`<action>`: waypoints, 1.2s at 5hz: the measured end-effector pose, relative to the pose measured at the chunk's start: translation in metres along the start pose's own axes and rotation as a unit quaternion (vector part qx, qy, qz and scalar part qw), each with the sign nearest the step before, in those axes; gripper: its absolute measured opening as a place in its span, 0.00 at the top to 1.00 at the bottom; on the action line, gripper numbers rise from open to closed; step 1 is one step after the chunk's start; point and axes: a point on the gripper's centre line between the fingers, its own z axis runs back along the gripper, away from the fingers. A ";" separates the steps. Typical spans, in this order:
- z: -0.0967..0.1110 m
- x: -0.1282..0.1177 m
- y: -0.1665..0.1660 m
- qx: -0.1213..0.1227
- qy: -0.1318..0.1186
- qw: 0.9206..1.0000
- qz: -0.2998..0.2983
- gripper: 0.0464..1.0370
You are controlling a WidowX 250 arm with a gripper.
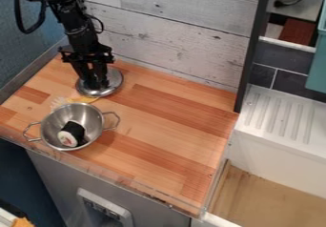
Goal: Pick up the lid and put it on the bottom right corner of the counter
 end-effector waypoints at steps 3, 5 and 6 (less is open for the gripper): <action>0.006 0.000 0.002 0.002 -0.008 1.000 0.011 0.76; 0.058 -0.002 -0.009 0.015 -0.065 0.998 0.008 0.76; 0.077 -0.018 -0.036 0.015 -0.078 0.997 -0.014 0.76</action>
